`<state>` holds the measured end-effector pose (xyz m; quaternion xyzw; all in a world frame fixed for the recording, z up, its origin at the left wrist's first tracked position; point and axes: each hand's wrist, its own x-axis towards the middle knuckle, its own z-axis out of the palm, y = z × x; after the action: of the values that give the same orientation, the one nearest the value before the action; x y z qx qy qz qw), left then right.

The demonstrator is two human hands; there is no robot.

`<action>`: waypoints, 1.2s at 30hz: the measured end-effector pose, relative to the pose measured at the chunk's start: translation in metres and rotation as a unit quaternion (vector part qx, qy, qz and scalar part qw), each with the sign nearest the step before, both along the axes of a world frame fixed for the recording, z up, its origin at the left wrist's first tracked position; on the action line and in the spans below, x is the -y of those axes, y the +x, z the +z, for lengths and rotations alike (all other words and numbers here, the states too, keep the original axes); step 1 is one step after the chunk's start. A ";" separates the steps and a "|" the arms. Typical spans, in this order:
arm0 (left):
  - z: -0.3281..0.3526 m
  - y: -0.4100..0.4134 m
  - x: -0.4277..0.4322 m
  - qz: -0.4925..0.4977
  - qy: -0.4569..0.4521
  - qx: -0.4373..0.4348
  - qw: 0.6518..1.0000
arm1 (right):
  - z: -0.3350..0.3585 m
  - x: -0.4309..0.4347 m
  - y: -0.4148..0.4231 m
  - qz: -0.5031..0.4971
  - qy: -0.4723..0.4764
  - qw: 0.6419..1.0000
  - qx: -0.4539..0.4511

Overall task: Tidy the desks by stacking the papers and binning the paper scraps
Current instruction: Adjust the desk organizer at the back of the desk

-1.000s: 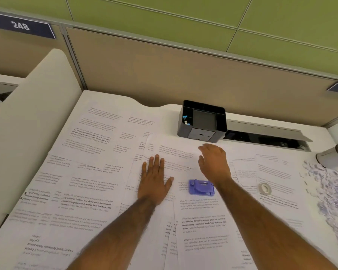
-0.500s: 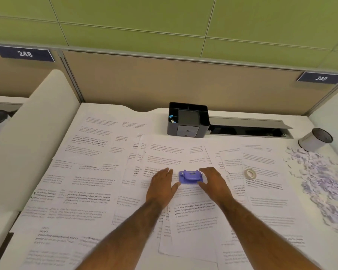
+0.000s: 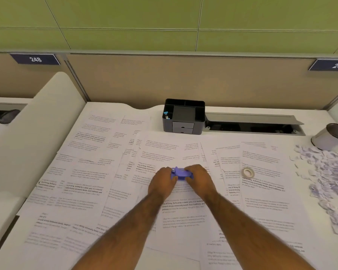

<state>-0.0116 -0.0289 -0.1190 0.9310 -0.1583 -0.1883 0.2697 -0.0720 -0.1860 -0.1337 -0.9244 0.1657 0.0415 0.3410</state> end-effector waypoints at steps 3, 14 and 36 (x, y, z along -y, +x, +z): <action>0.001 0.000 0.008 0.059 -0.041 -0.036 0.997 | 0.000 0.002 0.003 0.003 0.003 1.000 0.012; 0.008 0.006 0.018 0.244 -0.280 -0.231 0.899 | 0.004 0.016 0.000 0.024 0.041 0.999 0.011; 0.040 0.040 0.046 0.230 -0.470 -0.362 0.771 | 0.102 0.059 0.036 -0.014 0.118 0.991 0.066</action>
<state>0.0286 -0.0749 -0.0786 0.5596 0.1016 -0.3462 0.7461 -0.0359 -0.2454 -0.0315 -0.8761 0.1497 -0.0057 0.4582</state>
